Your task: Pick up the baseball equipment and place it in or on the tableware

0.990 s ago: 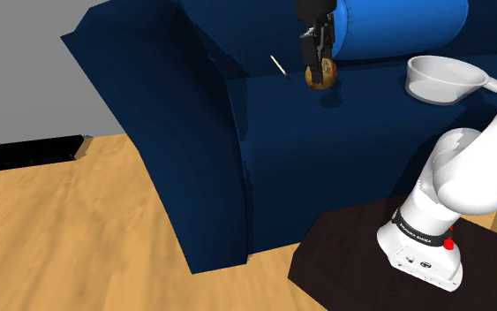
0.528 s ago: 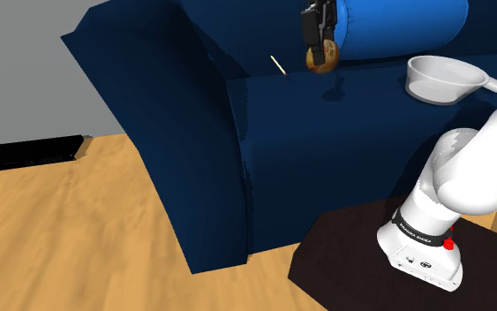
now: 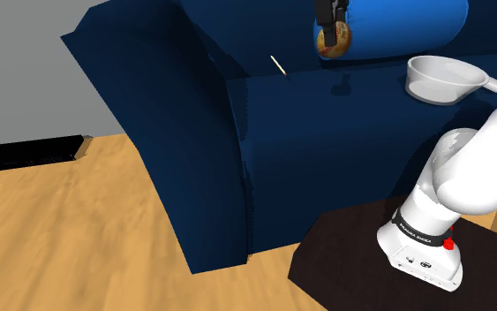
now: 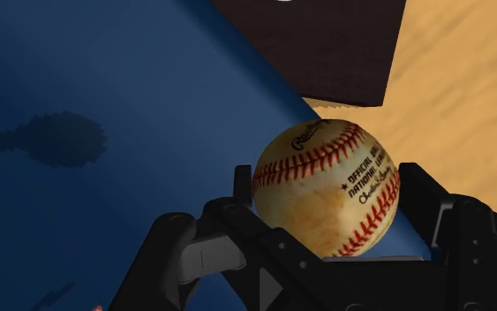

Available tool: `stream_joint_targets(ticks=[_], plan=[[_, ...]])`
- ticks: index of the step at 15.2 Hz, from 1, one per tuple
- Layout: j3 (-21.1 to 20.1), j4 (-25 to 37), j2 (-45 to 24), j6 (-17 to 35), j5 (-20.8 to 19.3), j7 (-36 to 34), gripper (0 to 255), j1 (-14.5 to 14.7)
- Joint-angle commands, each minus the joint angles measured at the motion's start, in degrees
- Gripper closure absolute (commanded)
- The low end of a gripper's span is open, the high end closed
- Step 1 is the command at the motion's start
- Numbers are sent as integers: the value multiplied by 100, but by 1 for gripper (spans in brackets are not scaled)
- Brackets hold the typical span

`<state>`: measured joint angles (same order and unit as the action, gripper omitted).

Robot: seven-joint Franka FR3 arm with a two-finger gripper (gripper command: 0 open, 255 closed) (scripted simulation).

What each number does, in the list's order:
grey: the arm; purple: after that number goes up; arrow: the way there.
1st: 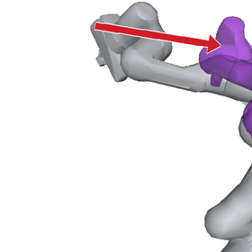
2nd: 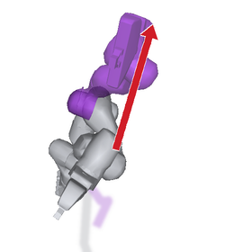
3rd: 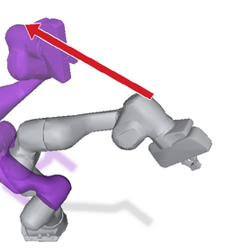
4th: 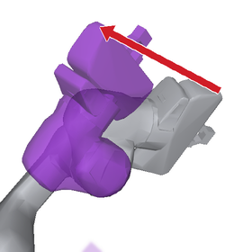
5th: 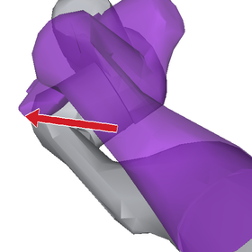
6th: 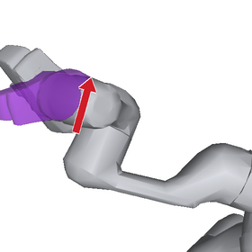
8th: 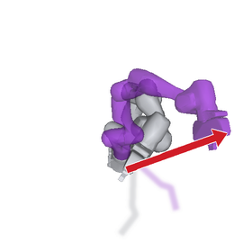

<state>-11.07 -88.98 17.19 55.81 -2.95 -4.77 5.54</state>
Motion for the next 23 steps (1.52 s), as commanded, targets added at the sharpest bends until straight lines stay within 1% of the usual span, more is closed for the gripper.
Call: stream_joint_targets(ticks=[1,6,12,17,23], plan=[[160,-198,247,-29,-83,262,255,-51],[653,-812,933,-35,-415,997,255,-164],[1269,-1311,1582,-62,-964,1866,255,-259],[1806,-1553,1989,-73,-1509,2589,255,-318],[2482,-1648,2319,-40,-2223,3468,255,-368]])
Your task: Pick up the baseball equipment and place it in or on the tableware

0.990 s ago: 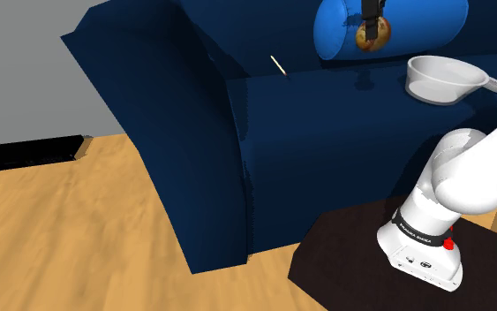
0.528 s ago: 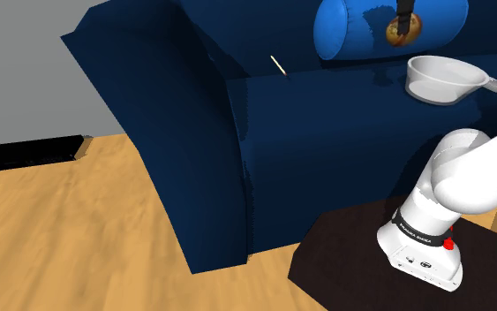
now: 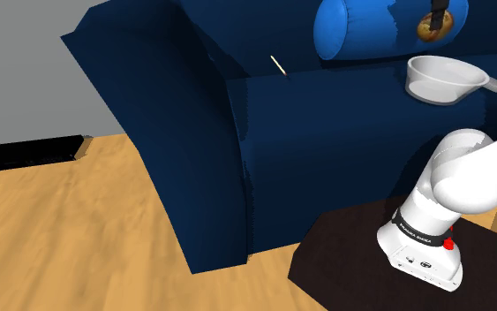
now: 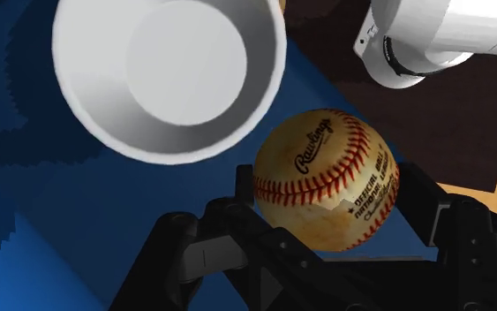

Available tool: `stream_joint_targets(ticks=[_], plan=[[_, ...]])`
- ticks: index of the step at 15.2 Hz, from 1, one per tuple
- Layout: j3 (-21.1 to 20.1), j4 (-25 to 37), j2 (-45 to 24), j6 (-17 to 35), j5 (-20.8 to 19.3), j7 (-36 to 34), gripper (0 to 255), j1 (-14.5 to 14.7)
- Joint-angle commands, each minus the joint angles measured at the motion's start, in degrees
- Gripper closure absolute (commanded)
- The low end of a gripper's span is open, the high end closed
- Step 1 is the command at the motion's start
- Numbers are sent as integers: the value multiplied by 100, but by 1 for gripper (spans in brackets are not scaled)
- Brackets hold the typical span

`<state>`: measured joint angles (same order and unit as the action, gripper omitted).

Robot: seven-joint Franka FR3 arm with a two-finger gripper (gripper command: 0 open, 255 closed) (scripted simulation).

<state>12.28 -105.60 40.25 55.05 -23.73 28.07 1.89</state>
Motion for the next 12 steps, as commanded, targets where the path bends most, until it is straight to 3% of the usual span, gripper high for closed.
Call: stream_joint_targets(ticks=[1,12], plan=[[263,18,51,48,-267,331,255,-10],[1508,262,206,360,-1421,1794,255,-23]])
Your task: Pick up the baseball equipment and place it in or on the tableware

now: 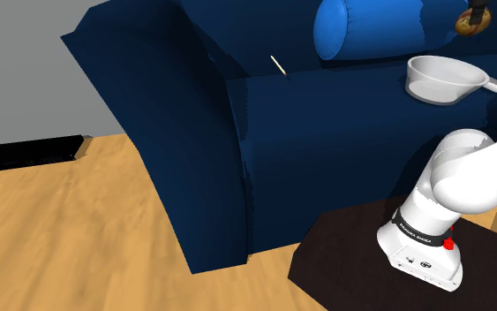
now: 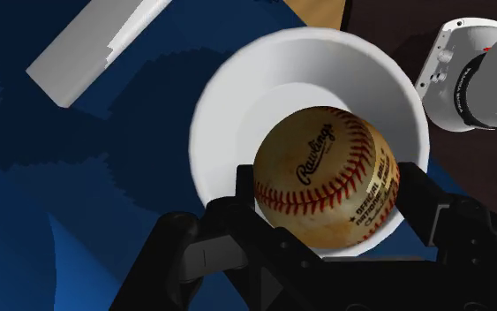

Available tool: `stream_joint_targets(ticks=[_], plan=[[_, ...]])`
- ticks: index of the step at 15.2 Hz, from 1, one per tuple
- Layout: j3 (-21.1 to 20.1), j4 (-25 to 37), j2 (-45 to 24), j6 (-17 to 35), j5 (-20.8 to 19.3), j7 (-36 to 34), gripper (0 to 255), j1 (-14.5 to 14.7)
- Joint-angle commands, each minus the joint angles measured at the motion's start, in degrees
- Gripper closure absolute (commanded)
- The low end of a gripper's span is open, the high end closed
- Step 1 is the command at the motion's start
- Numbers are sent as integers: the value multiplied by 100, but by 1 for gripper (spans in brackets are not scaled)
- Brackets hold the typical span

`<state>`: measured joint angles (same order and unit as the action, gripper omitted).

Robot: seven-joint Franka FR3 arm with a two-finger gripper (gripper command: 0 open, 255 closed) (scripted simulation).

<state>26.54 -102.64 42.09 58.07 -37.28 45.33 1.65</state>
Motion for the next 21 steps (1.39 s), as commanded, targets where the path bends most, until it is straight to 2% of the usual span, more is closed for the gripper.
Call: stream_joint_targets(ticks=[1,14,21], plan=[[87,-151,79,112,-69,30,255,-7],[235,-1575,747,813,-172,-416,255,-123],[235,-1575,747,813,-172,-416,255,-123]])
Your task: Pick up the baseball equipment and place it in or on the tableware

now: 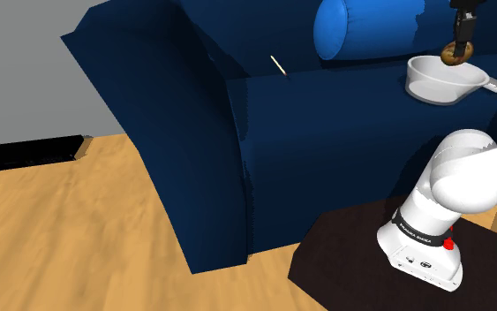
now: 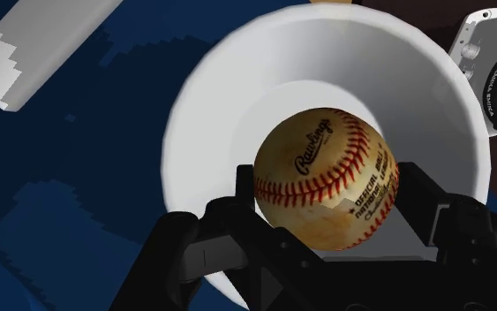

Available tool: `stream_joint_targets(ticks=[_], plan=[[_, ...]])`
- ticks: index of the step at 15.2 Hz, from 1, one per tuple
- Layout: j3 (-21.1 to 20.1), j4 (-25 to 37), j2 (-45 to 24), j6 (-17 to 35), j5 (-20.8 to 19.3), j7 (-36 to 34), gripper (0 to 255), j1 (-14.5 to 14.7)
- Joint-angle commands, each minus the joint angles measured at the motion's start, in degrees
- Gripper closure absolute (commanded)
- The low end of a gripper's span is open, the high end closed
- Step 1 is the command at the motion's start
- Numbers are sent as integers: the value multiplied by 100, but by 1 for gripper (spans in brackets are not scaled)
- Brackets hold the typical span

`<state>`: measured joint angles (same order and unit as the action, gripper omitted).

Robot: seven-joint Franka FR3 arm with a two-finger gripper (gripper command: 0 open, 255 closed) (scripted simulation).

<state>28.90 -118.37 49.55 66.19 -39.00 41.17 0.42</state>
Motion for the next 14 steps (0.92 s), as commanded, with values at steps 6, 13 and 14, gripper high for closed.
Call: stream_joint_targets(ticks=[6,13,14], plan=[[-1,-1,1,1,0,-1,0,0],[-194,944,-523,-460,202,140,0,119],[-194,944,-523,-460,202,140,0,119]])
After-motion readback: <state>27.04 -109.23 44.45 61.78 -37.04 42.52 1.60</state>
